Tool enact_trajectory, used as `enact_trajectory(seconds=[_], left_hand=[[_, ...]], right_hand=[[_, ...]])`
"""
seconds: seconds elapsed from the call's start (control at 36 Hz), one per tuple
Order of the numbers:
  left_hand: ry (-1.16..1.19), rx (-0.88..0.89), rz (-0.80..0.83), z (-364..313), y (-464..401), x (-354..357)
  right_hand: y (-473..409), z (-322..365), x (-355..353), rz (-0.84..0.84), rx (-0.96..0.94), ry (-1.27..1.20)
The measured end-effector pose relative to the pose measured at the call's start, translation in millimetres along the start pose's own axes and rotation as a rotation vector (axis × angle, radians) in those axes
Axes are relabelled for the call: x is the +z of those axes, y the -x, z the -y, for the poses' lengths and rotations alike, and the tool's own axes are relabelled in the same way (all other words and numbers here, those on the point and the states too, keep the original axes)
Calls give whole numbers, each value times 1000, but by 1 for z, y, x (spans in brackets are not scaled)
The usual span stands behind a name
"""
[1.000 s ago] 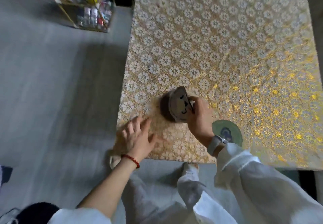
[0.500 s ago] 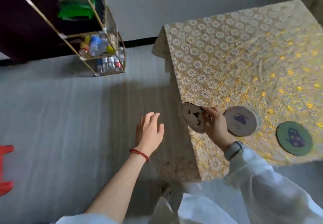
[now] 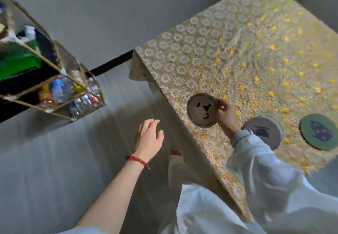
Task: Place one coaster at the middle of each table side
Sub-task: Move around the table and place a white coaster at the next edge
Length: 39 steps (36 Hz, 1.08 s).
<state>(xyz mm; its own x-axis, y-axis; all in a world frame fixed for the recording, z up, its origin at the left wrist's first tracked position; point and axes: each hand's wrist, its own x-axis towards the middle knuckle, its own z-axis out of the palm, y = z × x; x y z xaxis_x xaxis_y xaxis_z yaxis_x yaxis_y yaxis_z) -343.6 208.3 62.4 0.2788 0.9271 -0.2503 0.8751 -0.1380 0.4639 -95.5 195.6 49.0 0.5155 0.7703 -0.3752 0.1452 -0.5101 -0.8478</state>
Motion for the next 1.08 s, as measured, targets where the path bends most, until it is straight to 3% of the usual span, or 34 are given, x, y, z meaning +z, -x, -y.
enact_trajectory(seconds=[0.11,0.19,0.25,0.44,0.53,0.67,0.83,1.08], left_hand=[[-3,69,102,-7,-55,-15],[-43,144,174,-15,-88,-19],[-80,198,239,-20,-106,-18],[-223,380,416,-37,-156,6],[-291,492,477,-42,-173,17],[-297,530,628,-53,-193,30],[-319,639,670,-58,-211,38],[-330,686,704,-55,-217,40]], right_hand=[[-20,11,6,44,50,31],[-29,6,8,91,106,272],[-31,2,9,36,112,383],[-13,-24,15,-105,249,395],[0,-27,28,-151,352,324],[10,-19,50,-262,523,163],[5,-12,72,-350,687,23],[0,-8,85,-459,709,-73]])
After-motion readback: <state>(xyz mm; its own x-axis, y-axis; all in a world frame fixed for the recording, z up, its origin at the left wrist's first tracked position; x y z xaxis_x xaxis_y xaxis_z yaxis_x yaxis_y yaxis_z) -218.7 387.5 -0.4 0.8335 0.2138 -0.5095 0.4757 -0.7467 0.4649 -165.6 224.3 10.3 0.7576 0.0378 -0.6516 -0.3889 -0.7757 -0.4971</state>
